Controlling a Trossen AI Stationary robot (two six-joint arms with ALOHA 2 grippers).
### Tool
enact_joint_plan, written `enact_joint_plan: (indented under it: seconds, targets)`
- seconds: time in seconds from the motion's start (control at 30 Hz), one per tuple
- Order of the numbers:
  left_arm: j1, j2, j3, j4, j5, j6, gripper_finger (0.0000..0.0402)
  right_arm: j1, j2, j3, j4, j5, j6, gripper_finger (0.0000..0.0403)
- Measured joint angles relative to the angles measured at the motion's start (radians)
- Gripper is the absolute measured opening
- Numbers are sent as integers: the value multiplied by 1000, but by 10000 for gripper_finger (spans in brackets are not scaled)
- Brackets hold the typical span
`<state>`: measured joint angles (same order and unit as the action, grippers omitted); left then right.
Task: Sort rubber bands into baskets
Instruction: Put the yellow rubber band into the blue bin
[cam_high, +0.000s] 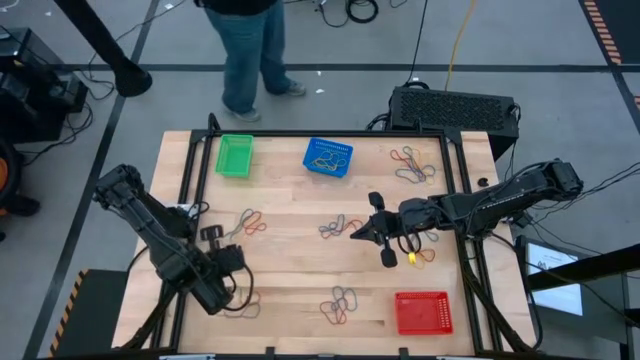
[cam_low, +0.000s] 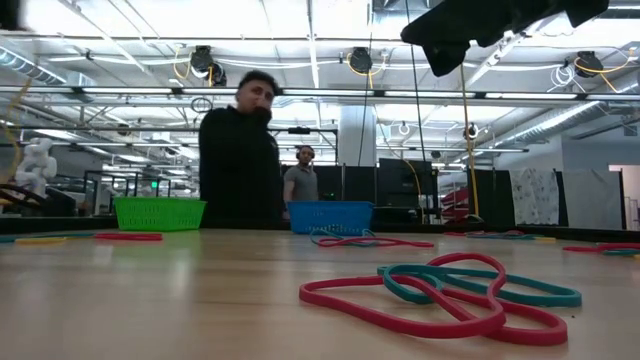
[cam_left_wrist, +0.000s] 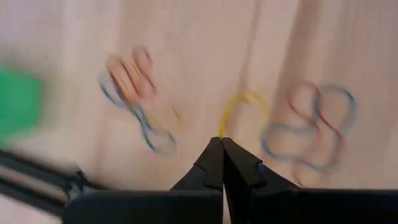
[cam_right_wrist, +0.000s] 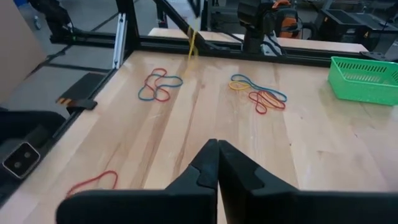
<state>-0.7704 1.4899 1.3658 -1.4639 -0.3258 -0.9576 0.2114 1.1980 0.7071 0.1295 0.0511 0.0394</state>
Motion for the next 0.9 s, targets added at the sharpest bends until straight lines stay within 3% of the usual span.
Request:
enact_joint_plan:
  seconds: [0.2,0.37,0.67,0.9]
  targets:
    - [115,0,0,125,-304,251,0,-27,0,0,-52,3,-79,0]
    - [343,0,0,249,-299,550,0,-100,-1,0,-124,3,-130,0]
    - [846,0,0,645,-6,1145,0,-263,-84,0,-325,1,-159,0]
    - [1114,0,0,949,239,1281,0,-328,-167,0,-408,1,-126,0]
